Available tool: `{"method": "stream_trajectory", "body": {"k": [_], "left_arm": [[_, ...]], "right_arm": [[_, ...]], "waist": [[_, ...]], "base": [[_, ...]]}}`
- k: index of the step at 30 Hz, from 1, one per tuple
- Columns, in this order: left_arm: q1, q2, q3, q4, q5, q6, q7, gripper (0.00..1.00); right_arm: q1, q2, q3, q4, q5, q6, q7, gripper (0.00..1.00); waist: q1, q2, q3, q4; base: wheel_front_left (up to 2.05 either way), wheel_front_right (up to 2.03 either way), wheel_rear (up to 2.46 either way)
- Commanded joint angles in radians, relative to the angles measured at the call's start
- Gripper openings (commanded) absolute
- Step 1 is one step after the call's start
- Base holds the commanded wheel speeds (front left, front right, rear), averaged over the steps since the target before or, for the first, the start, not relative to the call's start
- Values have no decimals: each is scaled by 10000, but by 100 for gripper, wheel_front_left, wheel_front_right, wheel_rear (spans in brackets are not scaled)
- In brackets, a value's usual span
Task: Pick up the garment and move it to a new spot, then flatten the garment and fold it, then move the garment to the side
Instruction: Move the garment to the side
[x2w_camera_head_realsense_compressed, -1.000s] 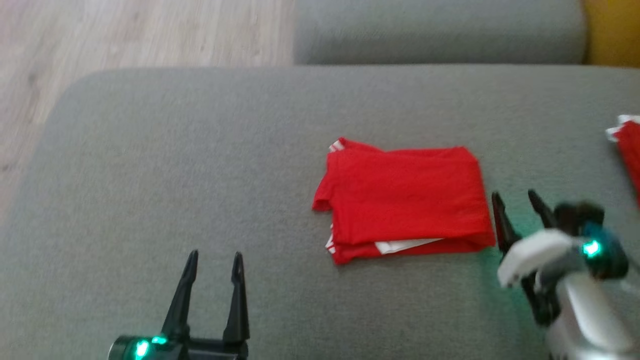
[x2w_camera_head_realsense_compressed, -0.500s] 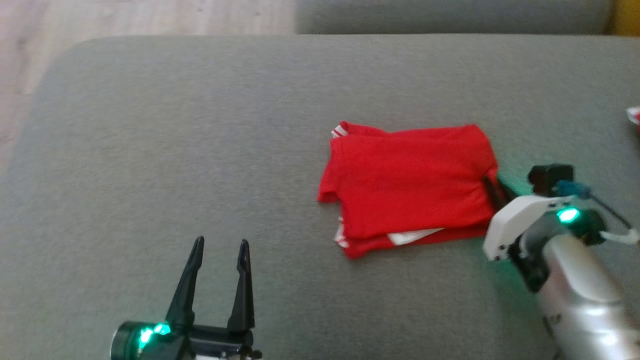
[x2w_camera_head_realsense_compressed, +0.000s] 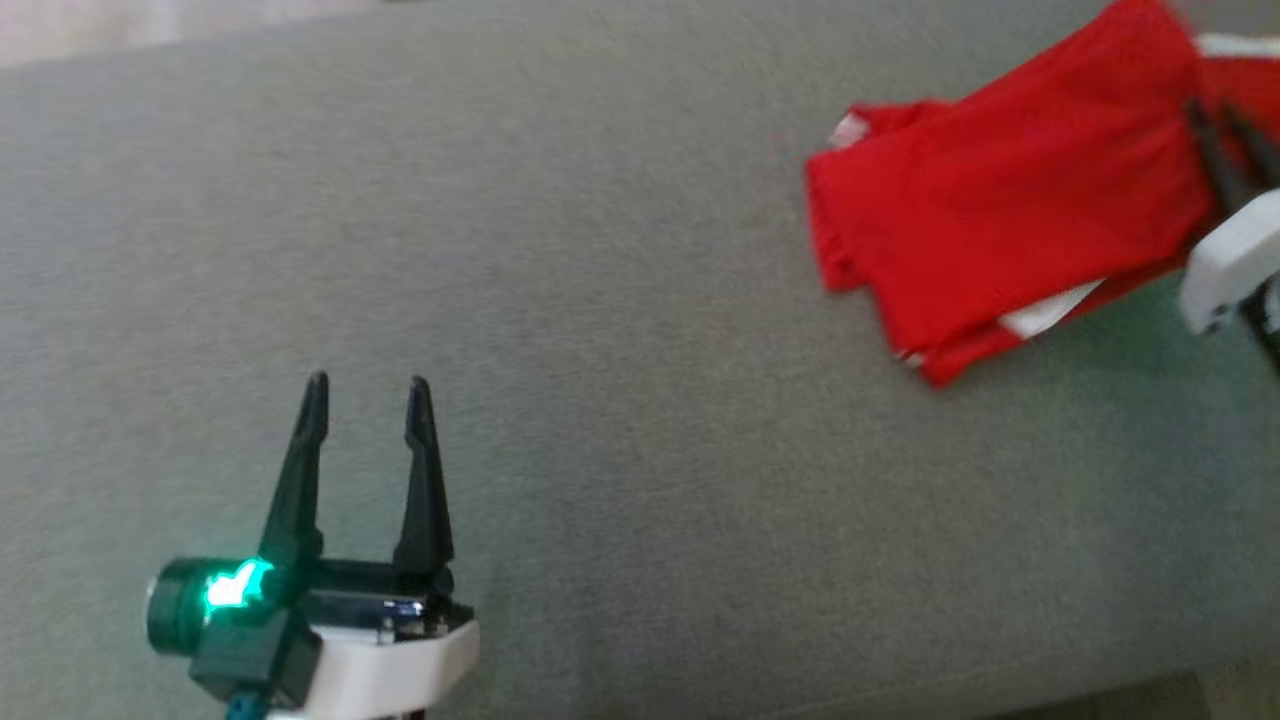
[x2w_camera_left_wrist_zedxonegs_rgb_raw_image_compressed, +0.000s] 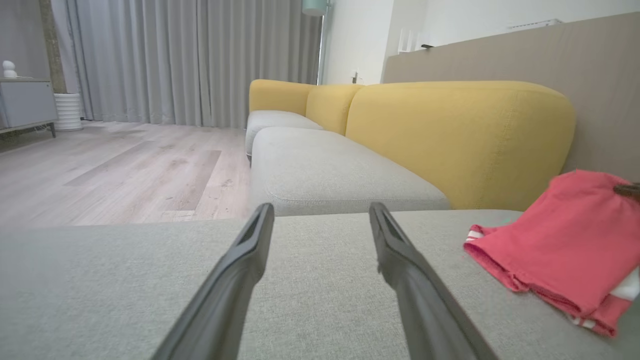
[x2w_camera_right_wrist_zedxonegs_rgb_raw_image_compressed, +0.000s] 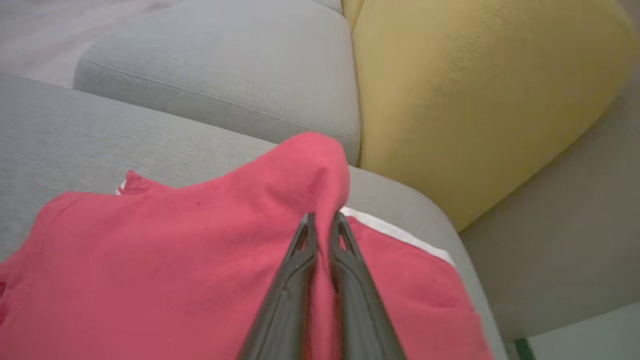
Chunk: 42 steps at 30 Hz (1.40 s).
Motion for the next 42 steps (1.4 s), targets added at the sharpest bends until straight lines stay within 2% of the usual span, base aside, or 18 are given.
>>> {"method": "stream_trajectory", "body": {"k": [1,8,12,17,18,19,20,24,30,36,40,42], "left_arm": [[-361,-68,463,-345,147,-30,-80,100],[-648,-68,721,-403,348,-133,-80,100],[-838,-68,711,-339,401,-238,-80,100],[-917,-68,736,-273,398,-284,-80,100],[-917,-68,751,-250,397,-298,-80,100],[-907,-68,784,-190,392,-322,-80,100],[-895,-68,804,-155,389,-330,-80,100],[-806,-68,808,-28,351,-332,-80,100],[-398,-68,718,328,282,-330,-80,100],[109,-68,519,892,137,-262,-80,100],[474,-68,379,1278,51,-262,-80,100],[657,-68,308,1449,6,-283,-80,100]], "right_arm": [[-343,-504,14,-555,-7,65,142,0],[-652,-1513,-516,-1226,40,65,770,0],[-765,-2215,-997,-1243,133,65,1074,0],[-478,-2796,-1780,-1359,-51,65,1540,0],[-377,-2862,-1952,-1330,-121,65,1614,14],[-122,-2857,-2311,-1211,-302,65,1838,89],[-2,-2782,-2510,-1172,-451,65,1916,100],[613,-1916,-3230,-1364,-1123,65,1905,100],[2190,303,-3350,-2190,-1321,65,1448,100],[4131,2379,-2517,-2387,-923,65,263,100],[5175,3349,-1522,-1964,-568,65,-1192,100],[5597,3749,-1388,-1579,-514,65,-1967,100]], "waist": [[-2,0,526,-485],[-2,0,1015,-597],[-2,0,1311,-461],[-2,0,1473,-239],[-2,0,1465,-196],[-2,0,1384,-109],[-2,0,1307,-69],[-2,0,849,107],[-2,0,-224,375],[-2,0,-1442,808],[-2,0,-2299,1105],[-2,0,-2701,1246]], "base": [[0,0,0],[0,0,0],[0,0,0],[0,0,0],[0,0,0],[0,0,0],[0,0,0],[0,0,0],[0,0,0],[0,0,0],[0,0,0],[0,0,0]]}}
